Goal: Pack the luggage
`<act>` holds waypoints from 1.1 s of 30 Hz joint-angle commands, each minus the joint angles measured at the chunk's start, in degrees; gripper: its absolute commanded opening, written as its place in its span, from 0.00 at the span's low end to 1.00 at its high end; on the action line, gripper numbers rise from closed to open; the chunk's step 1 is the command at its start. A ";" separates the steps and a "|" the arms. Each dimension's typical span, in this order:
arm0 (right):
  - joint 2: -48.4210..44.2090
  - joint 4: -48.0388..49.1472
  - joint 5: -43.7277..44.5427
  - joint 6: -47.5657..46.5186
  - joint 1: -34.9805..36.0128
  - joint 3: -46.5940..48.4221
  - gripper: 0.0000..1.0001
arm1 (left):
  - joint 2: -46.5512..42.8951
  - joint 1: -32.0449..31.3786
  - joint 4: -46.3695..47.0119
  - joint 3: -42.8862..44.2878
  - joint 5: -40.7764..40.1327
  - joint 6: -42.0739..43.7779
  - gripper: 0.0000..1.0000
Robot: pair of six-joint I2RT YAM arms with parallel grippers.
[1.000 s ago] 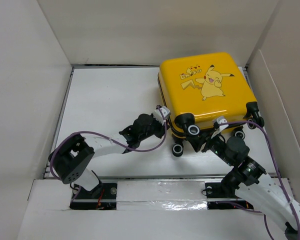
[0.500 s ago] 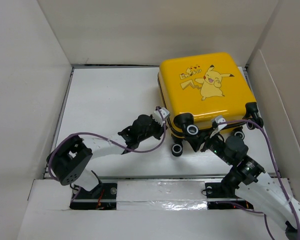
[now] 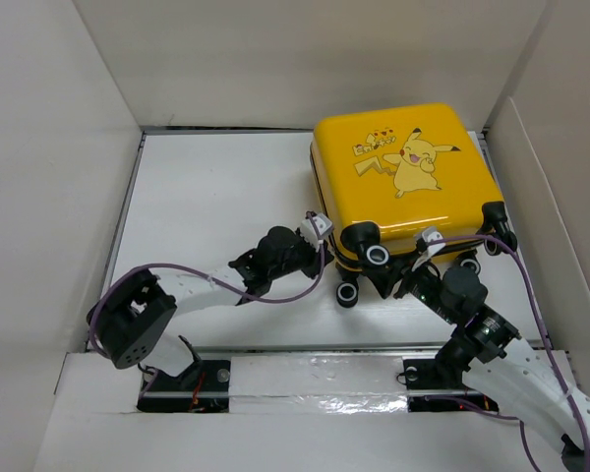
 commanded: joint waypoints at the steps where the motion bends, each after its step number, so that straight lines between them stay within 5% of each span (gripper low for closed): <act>1: -0.50 6.40 -3.07 0.61 -0.39 1.47 0.00 | 1.60 -0.21 0.81 3.59 0.95 0.34 0.15; 14: 0.29 6.49 -4.22 0.43 -0.39 1.29 0.00 | 3.01 -0.21 0.37 7.98 0.60 1.40 0.13; 20: -0.85 5.35 -4.48 0.35 -0.39 1.56 0.00 | 6.44 -0.21 -2.71 11.68 -2.57 3.68 0.04; 33: 0.55 0.69 -10.89 -1.50 -0.39 1.82 0.00 | 6.62 7.52 -0.51 13.69 0.49 3.34 0.00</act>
